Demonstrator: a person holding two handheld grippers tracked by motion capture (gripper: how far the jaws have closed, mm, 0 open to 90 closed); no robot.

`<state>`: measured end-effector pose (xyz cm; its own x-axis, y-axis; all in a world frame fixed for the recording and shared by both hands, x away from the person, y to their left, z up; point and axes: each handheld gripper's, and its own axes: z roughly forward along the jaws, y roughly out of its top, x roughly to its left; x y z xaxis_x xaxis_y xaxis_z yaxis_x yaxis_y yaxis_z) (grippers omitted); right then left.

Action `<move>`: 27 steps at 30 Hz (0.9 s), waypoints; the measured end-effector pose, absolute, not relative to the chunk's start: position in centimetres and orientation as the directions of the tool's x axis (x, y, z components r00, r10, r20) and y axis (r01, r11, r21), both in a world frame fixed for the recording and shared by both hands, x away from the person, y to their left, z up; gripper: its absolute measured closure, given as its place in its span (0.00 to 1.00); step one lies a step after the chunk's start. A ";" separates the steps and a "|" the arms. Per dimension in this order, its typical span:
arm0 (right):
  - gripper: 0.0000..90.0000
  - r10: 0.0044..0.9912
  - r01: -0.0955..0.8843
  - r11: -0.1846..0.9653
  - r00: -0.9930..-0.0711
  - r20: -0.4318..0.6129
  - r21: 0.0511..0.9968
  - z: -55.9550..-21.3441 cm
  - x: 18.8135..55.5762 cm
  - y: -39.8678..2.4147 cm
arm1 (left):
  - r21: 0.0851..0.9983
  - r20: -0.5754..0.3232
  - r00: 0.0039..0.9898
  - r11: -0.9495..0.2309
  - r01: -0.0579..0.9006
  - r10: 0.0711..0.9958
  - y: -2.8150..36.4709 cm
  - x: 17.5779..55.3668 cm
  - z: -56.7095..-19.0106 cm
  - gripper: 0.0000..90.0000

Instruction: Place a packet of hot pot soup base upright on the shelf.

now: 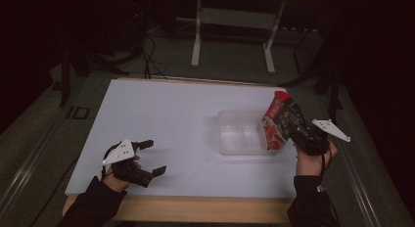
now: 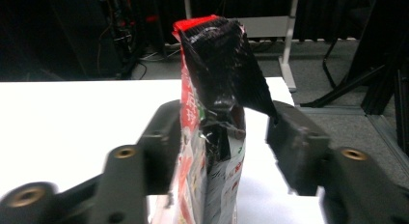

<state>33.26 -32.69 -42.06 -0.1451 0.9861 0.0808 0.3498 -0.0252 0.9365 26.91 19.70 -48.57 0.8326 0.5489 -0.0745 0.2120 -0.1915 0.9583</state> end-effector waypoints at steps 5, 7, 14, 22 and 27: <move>0.26 0.983 0.364 -0.022 -0.161 0.086 0.931 -41.4 32.2 -32.8 | 0.959 -0.072 0.834 -0.191 0.208 0.547 19.6 26.9 -48.5 0.00; 0.19 0.977 0.365 -0.026 -0.188 0.100 0.931 -41.2 31.8 -32.8 | 0.958 -0.070 0.834 -0.195 0.208 0.547 19.6 26.9 -48.5 0.00; 0.15 0.961 0.362 -0.003 -0.255 0.102 0.932 -41.0 30.4 -32.3 | 0.959 -0.073 0.834 -0.191 0.209 0.547 19.6 26.8 -48.5 0.00; 0.16 0.938 0.363 0.006 -0.324 0.120 0.932 -40.8 29.8 -31.3 | 0.960 -0.066 0.837 -0.196 0.202 0.543 19.6 26.8 -48.4 0.00; 0.16 0.906 0.363 0.018 -0.399 0.138 0.931 -40.5 29.7 -30.3 | 0.960 -0.063 0.838 -0.198 0.200 0.543 19.6 26.7 -48.4 0.00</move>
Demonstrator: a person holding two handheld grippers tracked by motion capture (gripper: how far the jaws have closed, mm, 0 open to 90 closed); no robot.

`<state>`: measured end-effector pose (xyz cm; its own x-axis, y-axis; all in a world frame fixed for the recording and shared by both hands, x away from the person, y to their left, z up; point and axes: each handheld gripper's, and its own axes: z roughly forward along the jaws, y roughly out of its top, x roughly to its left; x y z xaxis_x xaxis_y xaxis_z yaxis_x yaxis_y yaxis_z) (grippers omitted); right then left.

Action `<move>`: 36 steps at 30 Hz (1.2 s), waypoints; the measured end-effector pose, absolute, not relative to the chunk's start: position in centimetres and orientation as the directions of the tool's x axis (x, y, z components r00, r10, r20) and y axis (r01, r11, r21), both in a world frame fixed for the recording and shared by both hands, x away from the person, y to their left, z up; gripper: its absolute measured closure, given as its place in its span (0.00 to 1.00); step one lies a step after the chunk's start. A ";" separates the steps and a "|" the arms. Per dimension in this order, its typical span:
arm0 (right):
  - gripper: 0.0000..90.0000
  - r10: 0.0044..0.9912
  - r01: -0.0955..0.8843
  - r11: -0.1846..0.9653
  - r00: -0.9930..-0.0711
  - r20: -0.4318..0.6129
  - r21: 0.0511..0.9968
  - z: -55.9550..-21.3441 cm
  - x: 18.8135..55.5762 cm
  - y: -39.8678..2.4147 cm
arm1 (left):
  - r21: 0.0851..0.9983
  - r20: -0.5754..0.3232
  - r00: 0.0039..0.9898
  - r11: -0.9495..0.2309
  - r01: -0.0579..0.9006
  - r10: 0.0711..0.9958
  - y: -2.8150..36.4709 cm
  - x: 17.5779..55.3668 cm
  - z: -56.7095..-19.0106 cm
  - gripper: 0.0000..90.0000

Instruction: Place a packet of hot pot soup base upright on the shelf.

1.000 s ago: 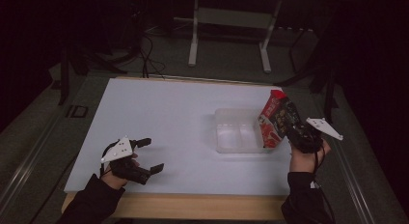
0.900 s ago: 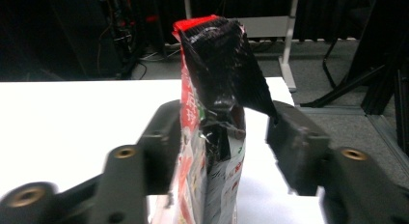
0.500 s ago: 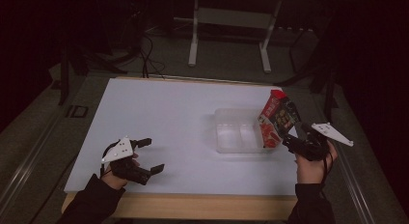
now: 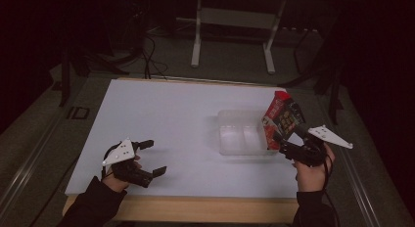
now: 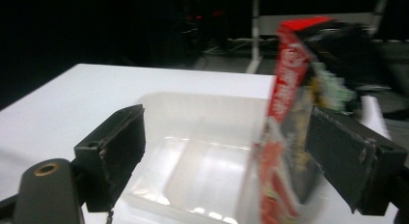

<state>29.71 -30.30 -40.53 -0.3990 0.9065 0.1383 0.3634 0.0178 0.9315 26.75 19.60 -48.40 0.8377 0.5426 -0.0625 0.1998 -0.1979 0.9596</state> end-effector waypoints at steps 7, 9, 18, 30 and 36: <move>0.16 0.859 0.344 0.071 -0.499 0.118 0.936 -40.7 29.7 -28.5 | 0.958 -0.056 0.843 -0.210 0.197 0.535 19.4 26.7 -48.4 0.00; 0.16 0.828 0.348 0.087 -0.546 0.127 0.933 -40.7 29.6 -28.0 | 0.957 -0.055 0.845 -0.213 0.196 0.531 19.3 26.6 -48.4 0.00; 0.15 0.734 0.314 0.165 -0.672 0.096 0.935 -41.6 29.1 -25.8 | 0.957 -0.054 0.849 -0.217 0.194 0.525 19.2 26.6 -48.5 0.00; 0.15 0.673 0.266 0.227 -0.738 0.047 0.937 -43.8 28.4 -24.2 | 0.956 -0.052 0.853 -0.220 0.192 0.520 19.3 26.5 -48.6 0.00; 0.15 0.668 0.271 0.233 -0.742 0.048 0.934 -44.6 28.0 -24.5 | 0.955 -0.054 0.852 -0.222 0.196 0.520 19.3 26.5 -48.6 0.00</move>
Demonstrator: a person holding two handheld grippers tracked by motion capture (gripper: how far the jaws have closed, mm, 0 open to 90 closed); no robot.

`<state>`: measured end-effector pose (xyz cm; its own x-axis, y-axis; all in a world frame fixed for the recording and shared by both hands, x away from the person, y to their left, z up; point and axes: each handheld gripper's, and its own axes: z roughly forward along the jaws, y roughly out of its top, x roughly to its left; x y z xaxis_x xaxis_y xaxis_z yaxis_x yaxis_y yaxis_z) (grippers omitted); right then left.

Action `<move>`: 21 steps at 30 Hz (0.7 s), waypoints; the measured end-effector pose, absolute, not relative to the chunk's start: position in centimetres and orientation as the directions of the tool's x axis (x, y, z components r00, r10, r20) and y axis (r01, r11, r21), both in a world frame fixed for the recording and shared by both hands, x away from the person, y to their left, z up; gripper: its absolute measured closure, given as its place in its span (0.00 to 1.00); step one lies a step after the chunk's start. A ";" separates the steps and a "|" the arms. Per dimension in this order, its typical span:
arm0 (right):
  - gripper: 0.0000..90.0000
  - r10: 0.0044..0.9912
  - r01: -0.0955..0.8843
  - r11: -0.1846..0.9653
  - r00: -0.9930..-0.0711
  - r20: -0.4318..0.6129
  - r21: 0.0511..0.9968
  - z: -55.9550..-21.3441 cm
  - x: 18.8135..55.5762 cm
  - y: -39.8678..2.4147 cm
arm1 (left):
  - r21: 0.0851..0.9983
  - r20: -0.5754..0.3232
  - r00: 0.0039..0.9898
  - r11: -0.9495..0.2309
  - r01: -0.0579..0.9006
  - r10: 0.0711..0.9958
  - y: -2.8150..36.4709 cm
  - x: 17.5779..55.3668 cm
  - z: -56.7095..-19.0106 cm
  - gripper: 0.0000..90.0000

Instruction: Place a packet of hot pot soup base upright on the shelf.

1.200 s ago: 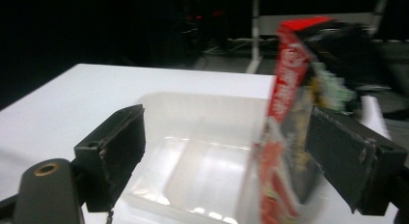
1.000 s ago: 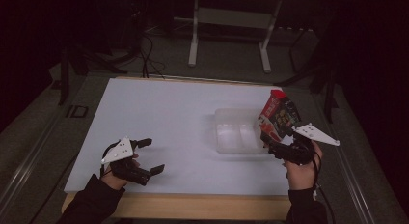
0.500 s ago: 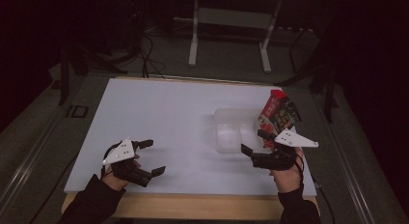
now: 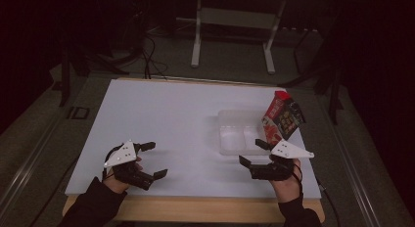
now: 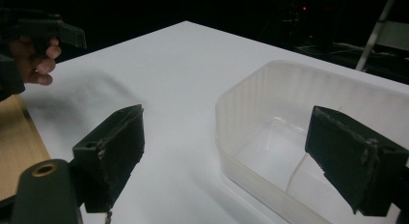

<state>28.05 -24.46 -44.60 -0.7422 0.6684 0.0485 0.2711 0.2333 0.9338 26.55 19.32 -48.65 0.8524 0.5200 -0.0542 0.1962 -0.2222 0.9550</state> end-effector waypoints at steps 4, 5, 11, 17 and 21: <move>0.15 0.659 0.246 0.269 -0.752 0.008 0.931 -45.4 27.9 -24.7 | 0.954 -0.052 0.854 -0.227 0.196 0.518 19.3 26.5 -48.8 0.00; 0.15 0.658 0.248 0.267 -0.753 0.012 0.931 -45.6 27.9 -24.8 | 0.954 -0.049 0.854 -0.230 0.194 0.518 19.3 26.5 -48.8 0.00; 0.15 0.665 0.263 0.275 -0.747 0.015 0.925 -46.3 28.0 -25.2 | 0.953 -0.050 0.855 -0.233 0.196 0.515 19.3 26.4 -48.9 0.00; 0.16 0.674 0.275 0.252 -0.738 0.036 0.928 -46.3 28.1 -25.4 | 0.952 -0.041 0.853 -0.240 0.192 0.520 19.5 26.3 -48.9 0.00; 0.16 0.675 0.270 0.262 -0.738 0.024 0.927 -46.3 28.1 -25.3 | 0.953 -0.041 0.850 -0.233 0.191 0.525 19.7 26.2 -49.0 0.00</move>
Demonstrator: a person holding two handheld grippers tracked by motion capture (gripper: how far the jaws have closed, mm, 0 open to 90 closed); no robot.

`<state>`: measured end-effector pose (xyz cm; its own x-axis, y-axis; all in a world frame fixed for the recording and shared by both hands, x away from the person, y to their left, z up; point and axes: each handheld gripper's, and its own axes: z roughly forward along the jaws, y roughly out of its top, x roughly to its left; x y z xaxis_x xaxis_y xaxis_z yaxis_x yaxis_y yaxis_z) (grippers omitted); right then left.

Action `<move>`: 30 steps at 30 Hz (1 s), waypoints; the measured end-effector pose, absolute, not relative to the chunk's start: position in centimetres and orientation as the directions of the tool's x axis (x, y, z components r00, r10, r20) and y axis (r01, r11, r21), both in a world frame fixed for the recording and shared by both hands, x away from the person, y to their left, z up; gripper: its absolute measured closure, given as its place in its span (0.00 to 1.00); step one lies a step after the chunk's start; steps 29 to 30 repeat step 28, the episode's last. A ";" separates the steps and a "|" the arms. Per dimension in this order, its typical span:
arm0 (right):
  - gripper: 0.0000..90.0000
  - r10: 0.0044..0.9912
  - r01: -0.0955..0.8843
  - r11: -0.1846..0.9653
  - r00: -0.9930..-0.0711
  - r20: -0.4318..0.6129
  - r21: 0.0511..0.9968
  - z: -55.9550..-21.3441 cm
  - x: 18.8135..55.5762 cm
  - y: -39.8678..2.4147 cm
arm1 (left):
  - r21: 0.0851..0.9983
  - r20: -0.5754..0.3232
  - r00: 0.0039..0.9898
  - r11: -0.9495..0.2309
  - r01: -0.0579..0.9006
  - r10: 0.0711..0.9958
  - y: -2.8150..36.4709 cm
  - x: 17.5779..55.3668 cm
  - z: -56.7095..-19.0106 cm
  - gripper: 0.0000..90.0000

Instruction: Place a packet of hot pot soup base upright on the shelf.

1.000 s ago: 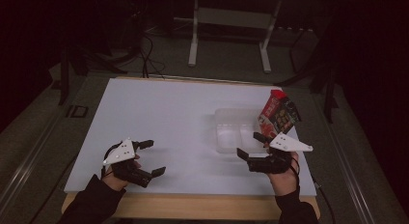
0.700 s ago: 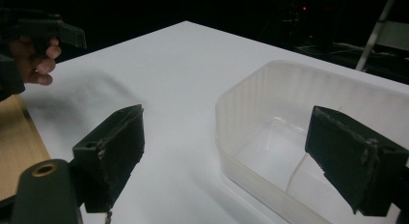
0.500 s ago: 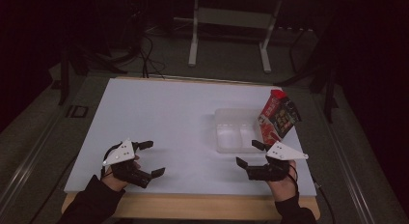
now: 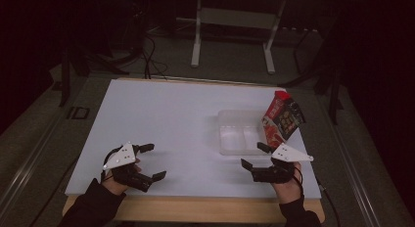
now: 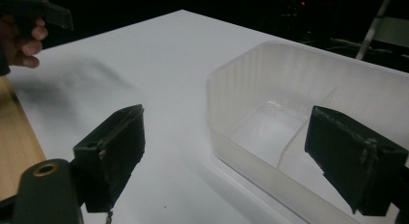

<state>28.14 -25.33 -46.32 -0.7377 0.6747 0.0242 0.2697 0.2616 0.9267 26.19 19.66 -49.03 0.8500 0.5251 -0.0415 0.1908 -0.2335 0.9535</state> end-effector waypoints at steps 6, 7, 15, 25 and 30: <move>0.16 0.674 0.268 0.262 -0.738 0.024 0.927 -46.5 28.2 -25.4 | 0.958 -0.069 0.825 -0.194 0.212 0.561 19.7 26.3 -49.6 0.00; 0.16 0.675 0.268 0.263 -0.737 0.021 0.927 -46.5 28.2 -25.5 | 0.956 -0.070 0.824 -0.197 0.216 0.563 19.7 26.3 -49.7 0.00; 0.16 0.668 0.256 0.267 -0.744 0.013 0.929 -46.5 28.1 -25.5 | 0.954 -0.051 0.816 -0.214 0.211 0.576 19.5 26.1 -50.2 0.00; 0.16 0.667 0.253 0.263 -0.745 0.014 0.931 -46.6 28.2 -25.5 | 0.962 -0.012 0.827 -0.220 0.164 0.561 19.4 26.0 -50.5 0.00; 0.16 0.661 0.249 0.267 -0.750 0.011 0.931 -46.7 28.2 -25.4 | 0.963 -0.004 0.829 -0.222 0.154 0.559 19.4 26.1 -50.5 0.00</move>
